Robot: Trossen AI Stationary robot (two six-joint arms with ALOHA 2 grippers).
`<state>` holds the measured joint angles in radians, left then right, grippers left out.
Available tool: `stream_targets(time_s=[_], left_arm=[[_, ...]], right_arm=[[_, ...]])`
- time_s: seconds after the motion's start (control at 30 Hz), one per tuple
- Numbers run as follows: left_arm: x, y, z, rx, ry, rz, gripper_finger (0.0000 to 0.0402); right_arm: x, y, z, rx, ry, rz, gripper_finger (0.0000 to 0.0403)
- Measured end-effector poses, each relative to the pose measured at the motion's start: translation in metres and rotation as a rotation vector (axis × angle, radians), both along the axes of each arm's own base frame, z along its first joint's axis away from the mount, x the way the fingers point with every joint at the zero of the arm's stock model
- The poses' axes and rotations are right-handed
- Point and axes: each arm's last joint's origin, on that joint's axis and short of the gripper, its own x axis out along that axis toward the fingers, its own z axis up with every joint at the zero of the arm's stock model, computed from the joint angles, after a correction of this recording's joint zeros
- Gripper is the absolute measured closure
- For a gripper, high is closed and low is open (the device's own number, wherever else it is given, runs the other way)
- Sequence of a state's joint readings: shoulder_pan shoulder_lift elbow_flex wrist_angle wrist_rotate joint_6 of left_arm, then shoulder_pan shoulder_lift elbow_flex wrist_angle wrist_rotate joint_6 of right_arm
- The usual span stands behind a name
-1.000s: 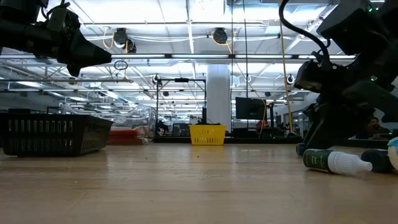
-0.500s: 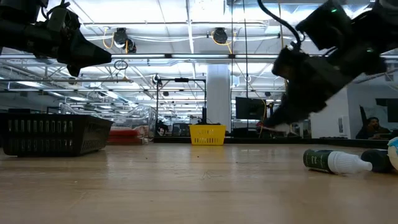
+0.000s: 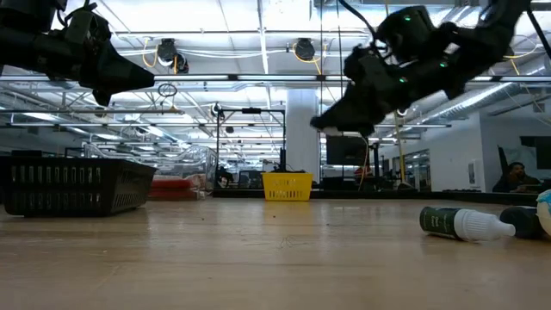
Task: Pick & Place Food Item
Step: Put the blue food coloring bottle into the yellow bin
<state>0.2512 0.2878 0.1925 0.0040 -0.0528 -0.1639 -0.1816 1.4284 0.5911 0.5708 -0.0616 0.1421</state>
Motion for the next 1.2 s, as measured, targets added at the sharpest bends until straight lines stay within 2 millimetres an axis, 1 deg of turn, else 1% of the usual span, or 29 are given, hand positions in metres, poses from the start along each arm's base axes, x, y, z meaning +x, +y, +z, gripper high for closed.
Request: stream_targets(time_s=[0.1, 0.27, 0.47, 0.6, 0.67, 0.87, 1.03, 1.13, 1.2], left_arm=[[0.0, 0.0, 0.0, 0.0, 0.0, 0.0, 0.0323], [0.0, 0.0, 0.0, 0.0, 0.0, 0.0, 0.0323], [0.0, 0.0, 0.0, 0.0, 0.0, 0.0, 0.0323], [0.0, 0.0, 0.0, 0.0, 0.0, 0.0, 0.0323], [0.0, 0.0, 0.0, 0.0, -0.001, 0.0, 0.0323], [0.0, 0.0, 0.0, 0.0, 0.0, 0.0, 0.0323], [0.0, 0.0, 0.0, 0.0, 0.0, 0.0, 0.0323], [0.0, 0.0, 0.0, 0.0, -0.001, 0.0, 0.0323], [0.0, 0.0, 0.0, 0.0, -0.001, 0.0, 0.0323]], right_arm=[[0.012, -0.015, 0.013, -0.043, 0.034, -0.005, 0.0343], [0.029, -0.047, 0.027, -0.081, 0.089, -0.042, 0.0342], [0.048, -0.094, 0.034, -0.112, 0.187, -0.118, 0.0341], [0.059, -0.126, 0.028, -0.099, 0.212, -0.173, 0.0342], [0.064, -0.14, 0.021, -0.081, 0.223, -0.18, 0.0342], [0.072, -0.173, 0.0, -0.062, 0.251, -0.247, 0.0341], [0.069, -0.191, -0.011, -0.018, 0.225, -0.314, 0.0341], [0.064, -0.196, -0.016, 0.021, 0.243, -0.341, 0.0339], [0.064, -0.197, -0.016, 0.02, 0.237, -0.345, 0.0338]])
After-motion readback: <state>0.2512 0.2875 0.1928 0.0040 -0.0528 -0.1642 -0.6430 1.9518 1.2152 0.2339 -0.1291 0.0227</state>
